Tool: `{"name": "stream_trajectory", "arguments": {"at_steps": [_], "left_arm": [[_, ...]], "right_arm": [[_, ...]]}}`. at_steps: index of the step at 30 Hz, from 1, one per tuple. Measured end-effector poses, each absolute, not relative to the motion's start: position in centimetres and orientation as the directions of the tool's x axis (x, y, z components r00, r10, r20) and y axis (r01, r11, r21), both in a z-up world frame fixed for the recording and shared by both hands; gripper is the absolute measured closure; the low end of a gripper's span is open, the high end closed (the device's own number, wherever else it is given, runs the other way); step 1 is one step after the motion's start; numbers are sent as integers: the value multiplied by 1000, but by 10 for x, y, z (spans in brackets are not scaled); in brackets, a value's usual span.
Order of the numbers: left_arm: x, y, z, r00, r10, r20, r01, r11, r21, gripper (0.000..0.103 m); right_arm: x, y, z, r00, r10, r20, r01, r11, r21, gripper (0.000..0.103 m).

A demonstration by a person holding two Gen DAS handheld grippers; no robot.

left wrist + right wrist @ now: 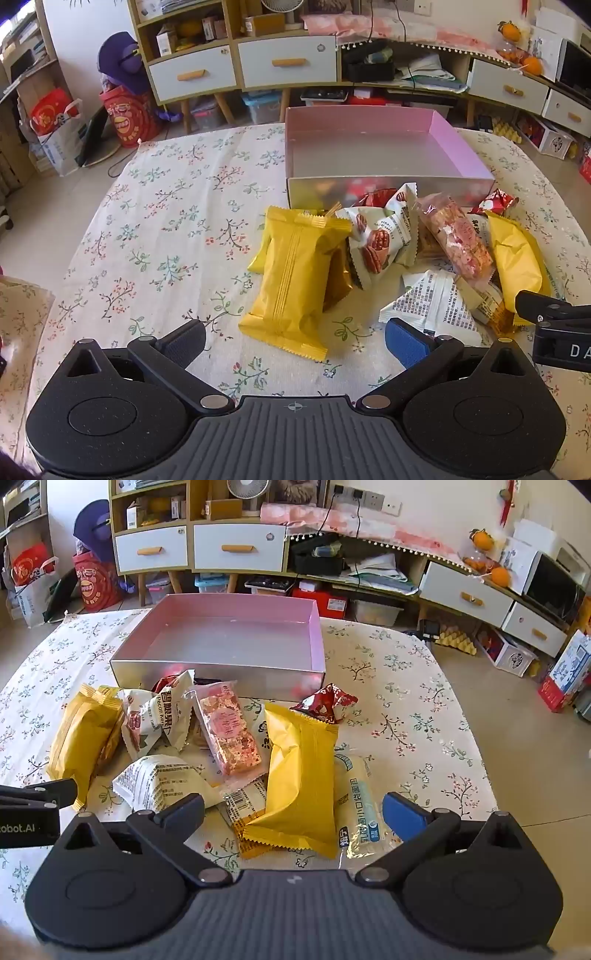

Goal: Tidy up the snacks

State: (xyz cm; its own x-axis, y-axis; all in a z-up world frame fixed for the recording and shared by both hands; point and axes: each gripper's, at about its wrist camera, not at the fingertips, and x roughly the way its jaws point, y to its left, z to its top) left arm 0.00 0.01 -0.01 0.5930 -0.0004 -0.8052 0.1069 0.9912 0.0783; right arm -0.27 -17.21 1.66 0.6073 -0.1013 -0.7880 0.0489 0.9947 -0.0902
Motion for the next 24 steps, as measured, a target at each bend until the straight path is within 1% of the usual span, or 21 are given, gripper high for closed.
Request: {"name": "stream_trajectory", "arguments": {"at_steps": [4,5,24], "left_arm": [[0,0,0,590,-3,-807,105,992,73,0],[1,0,0,589,-4,-808,105,992,71,0],[-2,-2,1,590,-9,-807,111,991,70,0]], "right_arm": [[-1,-173,15,603,-86,-793,49,996,-70,0],[-2,-172,16,613,-101,-783,49,995,-91,0],[2,-168,11,608,-102,-788,54,995,-87,0]]}}
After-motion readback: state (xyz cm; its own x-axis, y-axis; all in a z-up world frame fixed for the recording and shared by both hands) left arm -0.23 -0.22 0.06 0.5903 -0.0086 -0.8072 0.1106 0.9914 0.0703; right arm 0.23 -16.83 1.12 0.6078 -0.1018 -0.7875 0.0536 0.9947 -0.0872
